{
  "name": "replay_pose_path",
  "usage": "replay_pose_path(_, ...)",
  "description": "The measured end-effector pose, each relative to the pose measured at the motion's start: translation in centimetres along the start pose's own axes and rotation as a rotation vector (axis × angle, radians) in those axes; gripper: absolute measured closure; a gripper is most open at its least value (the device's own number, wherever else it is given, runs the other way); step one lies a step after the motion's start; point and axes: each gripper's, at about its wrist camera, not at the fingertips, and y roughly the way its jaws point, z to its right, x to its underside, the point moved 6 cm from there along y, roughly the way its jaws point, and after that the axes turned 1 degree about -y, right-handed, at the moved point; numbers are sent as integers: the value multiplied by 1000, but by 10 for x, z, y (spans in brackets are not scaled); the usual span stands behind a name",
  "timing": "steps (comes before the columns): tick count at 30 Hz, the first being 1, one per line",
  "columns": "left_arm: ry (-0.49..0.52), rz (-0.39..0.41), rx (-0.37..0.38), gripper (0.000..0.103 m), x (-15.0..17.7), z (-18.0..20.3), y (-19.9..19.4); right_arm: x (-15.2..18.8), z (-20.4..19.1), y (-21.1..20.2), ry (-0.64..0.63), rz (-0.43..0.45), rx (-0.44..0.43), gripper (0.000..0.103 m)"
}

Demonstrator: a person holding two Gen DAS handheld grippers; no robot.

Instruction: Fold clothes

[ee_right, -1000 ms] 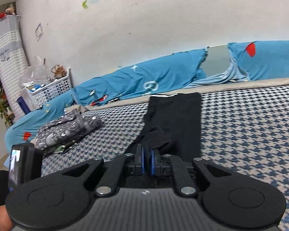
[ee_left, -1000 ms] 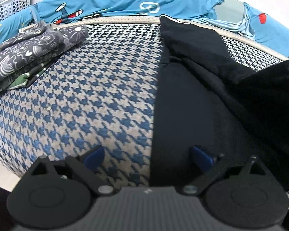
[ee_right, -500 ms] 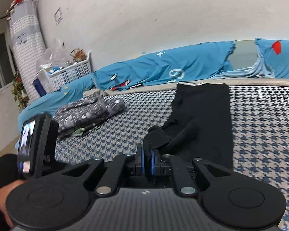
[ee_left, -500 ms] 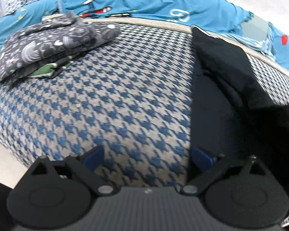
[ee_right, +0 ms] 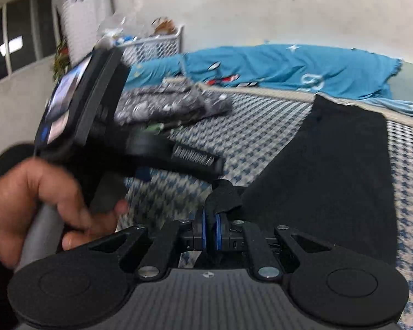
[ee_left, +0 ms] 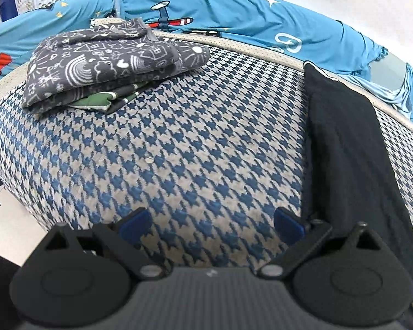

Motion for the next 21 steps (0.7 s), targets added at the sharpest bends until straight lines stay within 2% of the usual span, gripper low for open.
replay_pose_path(3,3,-2,5,6,0,2,0,11,-3,10,-26,-42,-5,94)
replay_pose_path(8,12,-11,11,5,1,5,2,31,3,24,-6,-172,-24,91)
replay_pose_path(10,13,-14,9,5,2,6,2,33,5,21,2,-188,-39,88)
replay_pose_path(12,23,-13,12,5,3,8,2,34,5,16,9,-206,-58,81)
replay_pose_path(16,50,-7,19,5,5,14,0,38,7,-3,18,-217,-75,78)
replay_pose_path(21,74,-17,28,5,10,21,0,45,10,-36,20,-177,-27,77)
